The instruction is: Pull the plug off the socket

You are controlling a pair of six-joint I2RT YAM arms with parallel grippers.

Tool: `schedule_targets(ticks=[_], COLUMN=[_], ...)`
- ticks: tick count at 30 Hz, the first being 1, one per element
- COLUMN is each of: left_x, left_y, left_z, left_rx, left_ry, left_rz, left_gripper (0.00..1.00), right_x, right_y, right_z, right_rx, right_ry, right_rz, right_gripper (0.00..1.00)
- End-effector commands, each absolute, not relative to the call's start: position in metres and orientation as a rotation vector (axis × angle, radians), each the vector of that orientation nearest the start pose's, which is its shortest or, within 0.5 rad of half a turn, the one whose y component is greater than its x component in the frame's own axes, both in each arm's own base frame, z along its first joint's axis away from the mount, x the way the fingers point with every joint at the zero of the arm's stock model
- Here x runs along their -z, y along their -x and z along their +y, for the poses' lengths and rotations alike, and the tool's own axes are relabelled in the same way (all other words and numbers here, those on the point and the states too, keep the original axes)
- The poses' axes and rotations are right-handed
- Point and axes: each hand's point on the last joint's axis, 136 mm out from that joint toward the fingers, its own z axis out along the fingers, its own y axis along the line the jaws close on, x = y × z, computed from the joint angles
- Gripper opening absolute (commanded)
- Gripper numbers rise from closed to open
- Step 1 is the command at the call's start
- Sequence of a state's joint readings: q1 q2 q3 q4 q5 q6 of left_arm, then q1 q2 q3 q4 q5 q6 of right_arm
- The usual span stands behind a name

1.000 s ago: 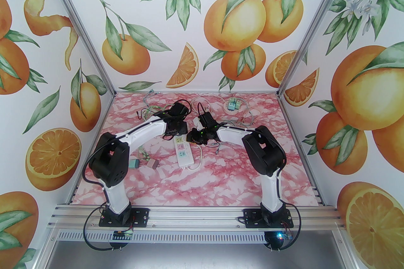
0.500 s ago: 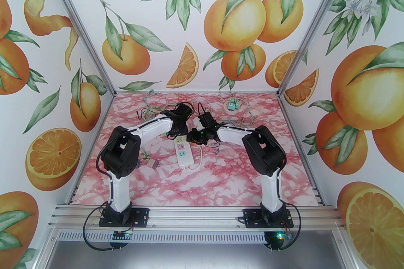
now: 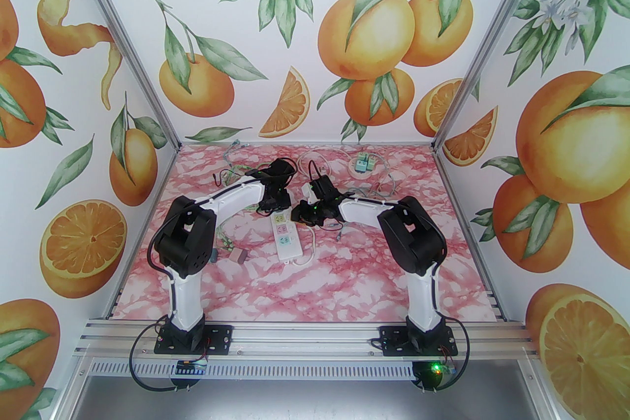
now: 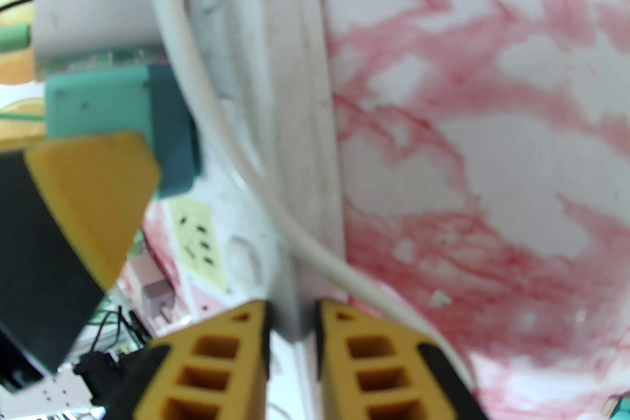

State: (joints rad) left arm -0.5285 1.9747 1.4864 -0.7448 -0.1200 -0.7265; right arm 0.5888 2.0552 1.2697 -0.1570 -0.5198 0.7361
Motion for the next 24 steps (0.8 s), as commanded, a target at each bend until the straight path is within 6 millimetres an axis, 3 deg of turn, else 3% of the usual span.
schedule_targets(ticks=[1, 9, 15, 24], left_x=[-0.104, -0.107, -0.110, -0.175], left_y=[-0.404, -0.395, -0.393, -0.397], left_z=[-0.210, -0.214, -0.222, -0.226], left_rx=[0.151, -0.074, -0.039, 0.151], left_ry=[0.279, 0.157, 0.147, 0.156], left_rz=[2.709, 2.702, 2.710, 2.621], left_gripper=[0.27, 0.26, 0.25, 0.26], right_x=[0.027, 0.028, 0.028, 0.026], right_y=[-0.332, -0.331, -0.330, -0.331], right_z=[0.308, 0.308, 0.309, 0.309], right_rx=[-0.867, -0.856, -0.847, -0.839], right_ry=[-0.075, -0.072, -0.061, -0.053], right_rz=[2.948, 2.951, 2.957, 2.953], right_gripper=[0.22, 0.22, 0.22, 0.22])
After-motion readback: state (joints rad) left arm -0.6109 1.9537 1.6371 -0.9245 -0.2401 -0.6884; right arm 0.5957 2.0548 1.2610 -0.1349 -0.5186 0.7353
